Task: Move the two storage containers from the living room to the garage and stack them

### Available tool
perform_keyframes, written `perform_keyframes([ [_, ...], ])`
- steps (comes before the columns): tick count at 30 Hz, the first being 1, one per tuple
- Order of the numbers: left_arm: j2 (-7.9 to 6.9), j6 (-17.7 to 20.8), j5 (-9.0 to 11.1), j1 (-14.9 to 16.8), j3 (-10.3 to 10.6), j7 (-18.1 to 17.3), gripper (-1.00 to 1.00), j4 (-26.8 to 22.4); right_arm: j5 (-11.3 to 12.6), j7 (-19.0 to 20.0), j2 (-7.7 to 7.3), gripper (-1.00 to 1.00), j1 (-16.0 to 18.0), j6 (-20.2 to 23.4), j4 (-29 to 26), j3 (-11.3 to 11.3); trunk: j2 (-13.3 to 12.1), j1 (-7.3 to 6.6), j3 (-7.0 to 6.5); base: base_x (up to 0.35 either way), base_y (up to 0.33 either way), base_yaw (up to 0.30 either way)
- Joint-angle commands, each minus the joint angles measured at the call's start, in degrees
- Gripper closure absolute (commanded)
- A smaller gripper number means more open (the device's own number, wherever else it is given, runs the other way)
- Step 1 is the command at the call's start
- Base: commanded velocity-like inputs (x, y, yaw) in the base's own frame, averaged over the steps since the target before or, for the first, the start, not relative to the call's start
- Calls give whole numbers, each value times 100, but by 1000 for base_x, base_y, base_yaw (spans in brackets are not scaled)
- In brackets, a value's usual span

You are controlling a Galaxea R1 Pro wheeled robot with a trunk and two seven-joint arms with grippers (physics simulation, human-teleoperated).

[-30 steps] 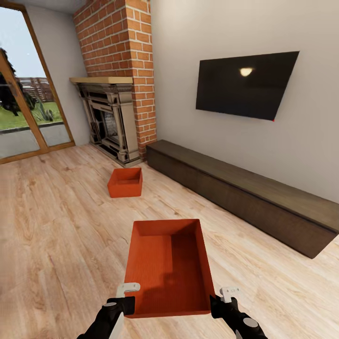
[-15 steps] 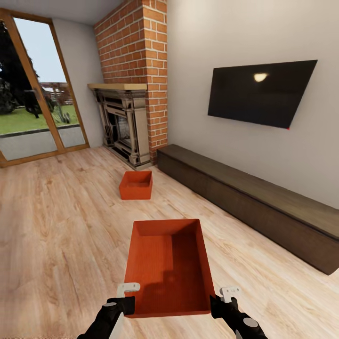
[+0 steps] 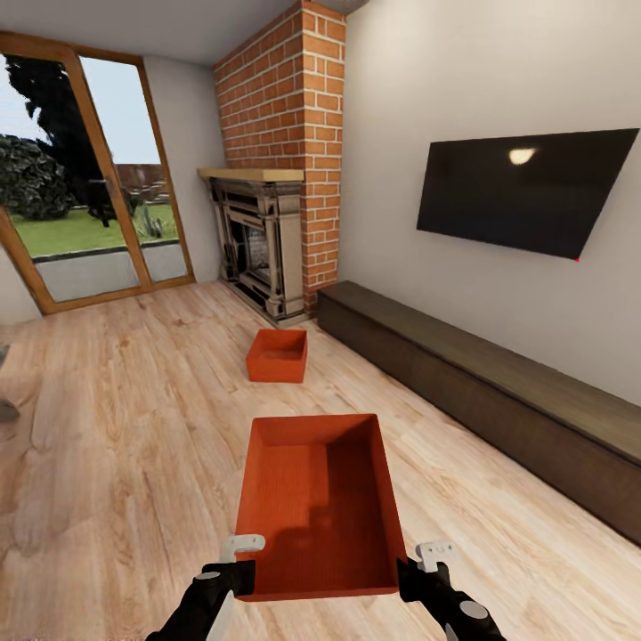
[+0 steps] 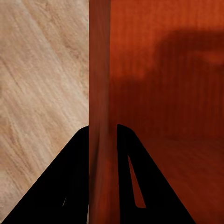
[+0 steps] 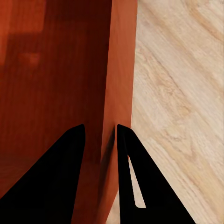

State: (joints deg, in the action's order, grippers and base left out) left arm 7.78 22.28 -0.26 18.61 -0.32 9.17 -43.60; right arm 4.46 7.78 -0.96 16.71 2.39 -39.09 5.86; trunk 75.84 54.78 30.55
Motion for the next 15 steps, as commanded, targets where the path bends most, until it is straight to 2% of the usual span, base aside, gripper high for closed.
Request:
perform_keyframes([
  [1, 22, 43, -88, 2, 32, 50, 100, -8, 20, -22, -1, 100, -1, 25, -2, 169, -38, -23, -21, 0, 0, 180],
  [15, 30, 40, -88, 2, 32, 50, 100, -4, 20, -22, -1, 100, -1, 25, -2, 169, -600, -330, -378, 0, 0, 180],
])
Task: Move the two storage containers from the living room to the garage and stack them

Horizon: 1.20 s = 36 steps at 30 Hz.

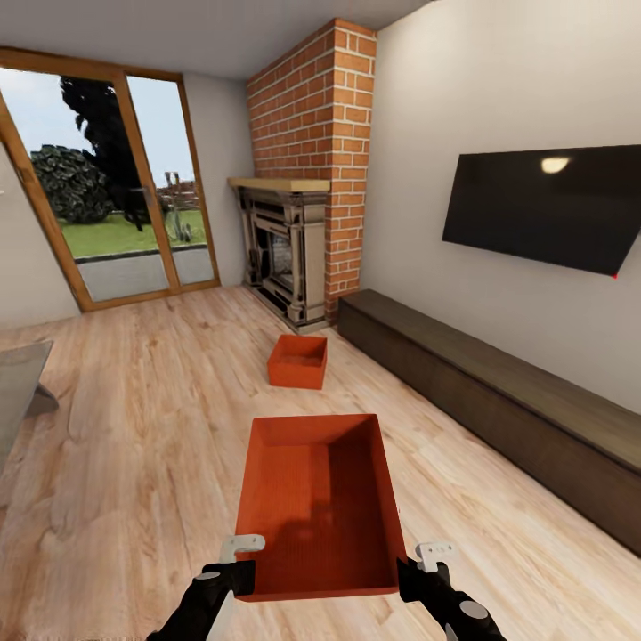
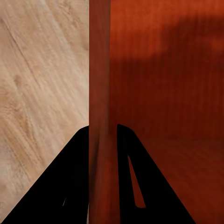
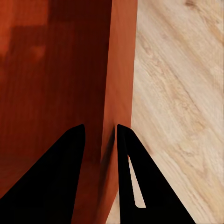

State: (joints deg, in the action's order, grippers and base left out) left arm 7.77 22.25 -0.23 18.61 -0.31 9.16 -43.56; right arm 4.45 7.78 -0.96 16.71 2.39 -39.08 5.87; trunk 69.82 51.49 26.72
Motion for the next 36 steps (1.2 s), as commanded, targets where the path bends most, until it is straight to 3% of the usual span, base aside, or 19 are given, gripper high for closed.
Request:
perform_keyframes([
  [1, 31, 42, -91, 2, 31, 51, 100, -7, 18, -22, -1, 100, -1, 25, -3, 169, -38, -22, -20, 0, 0, 180],
  [36, 16, 42, -91, 2, 31, 51, 100, -7, 17, -22, -1, 100, -1, 25, -3, 169, -1442, -791, -914, 0, 0, 165],
])
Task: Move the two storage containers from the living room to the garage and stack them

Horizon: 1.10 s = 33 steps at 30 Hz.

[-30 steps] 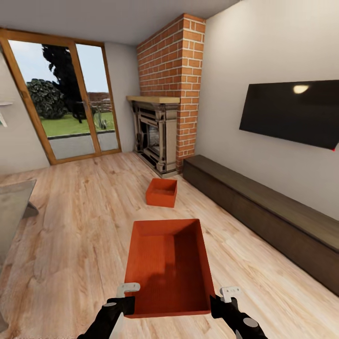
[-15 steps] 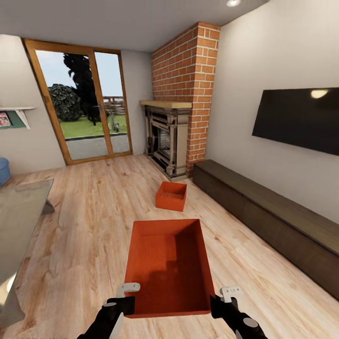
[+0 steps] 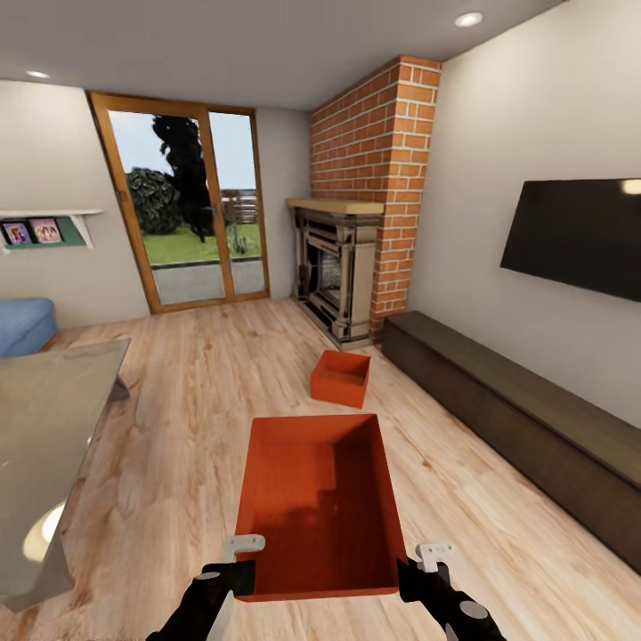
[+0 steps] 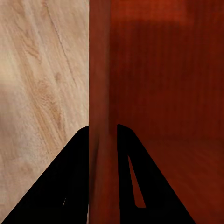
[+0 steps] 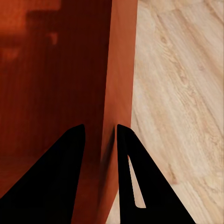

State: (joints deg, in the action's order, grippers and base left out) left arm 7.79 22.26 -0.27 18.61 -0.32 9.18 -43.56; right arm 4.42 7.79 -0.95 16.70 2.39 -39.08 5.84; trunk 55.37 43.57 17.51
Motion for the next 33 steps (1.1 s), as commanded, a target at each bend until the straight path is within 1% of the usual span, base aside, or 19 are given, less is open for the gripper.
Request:
perform_keyframes([
  [1, 13, 42, -88, 3, 32, 49, 100, -8, 21, -23, -1, 100, 0, 25, -3, 171, -37, -22, -19, 0, 0, 153],
  [10, 14, 42, -88, 3, 32, 49, 100, -8, 20, -23, -1, 100, 0, 25, -3, 171, -398, -220, -243, 0, 0, 138],
  [23, 12, 42, -88, 3, 32, 49, 100, -6, 19, -8, -1, 100, 0, 16, -3, 171, -919, -505, -481, 0, 0, 22],
  [33, 15, 43, -88, 3, 32, 49, 100, -7, 16, -17, -1, 100, 0, 16, -3, 171, -1320, -725, -661, 0, 0, 183],
])
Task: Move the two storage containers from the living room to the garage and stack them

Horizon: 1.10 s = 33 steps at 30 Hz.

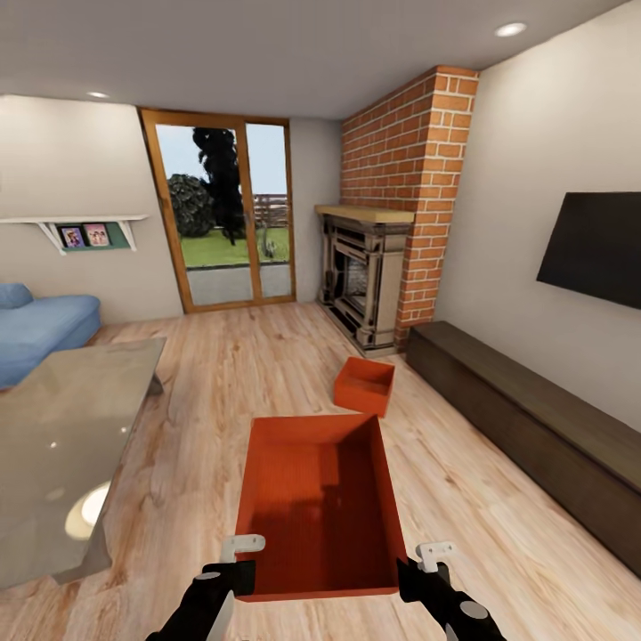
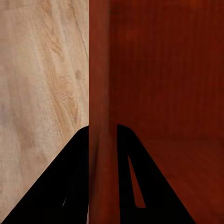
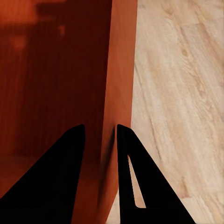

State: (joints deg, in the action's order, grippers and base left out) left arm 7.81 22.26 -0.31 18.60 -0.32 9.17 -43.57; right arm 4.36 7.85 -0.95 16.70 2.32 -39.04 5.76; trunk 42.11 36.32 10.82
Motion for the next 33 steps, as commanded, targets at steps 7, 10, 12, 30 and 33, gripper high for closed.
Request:
perform_keyframes([
  [7, 11, 43, -83, 3, 32, 50, 100, -5, 21, -8, -2, 100, 0, 23, -7, 188, -275, -153, -118, 0, 0, 32],
  [10, 11, 42, -83, 3, 32, 50, 100, -6, 21, -18, -2, 100, 0, 23, -7, 189, -395, -219, -171, 0, 0, 125],
  [12, 11, 41, -83, 3, 32, 50, 100, -4, 21, -19, -2, 100, 0, 23, -7, 187, -476, -263, -207, 0, 0, 247],
  [30, 10, 44, -83, 3, 32, 50, 100, -7, 21, -29, -2, 100, 0, 23, -7, 189, -1198, -658, -530, 0, 0, 290],
  [33, 10, 42, -83, 3, 32, 50, 100, -4, 21, -29, -2, 100, 0, 23, -7, 187, -1318, -724, -584, 0, 0, 294],
])
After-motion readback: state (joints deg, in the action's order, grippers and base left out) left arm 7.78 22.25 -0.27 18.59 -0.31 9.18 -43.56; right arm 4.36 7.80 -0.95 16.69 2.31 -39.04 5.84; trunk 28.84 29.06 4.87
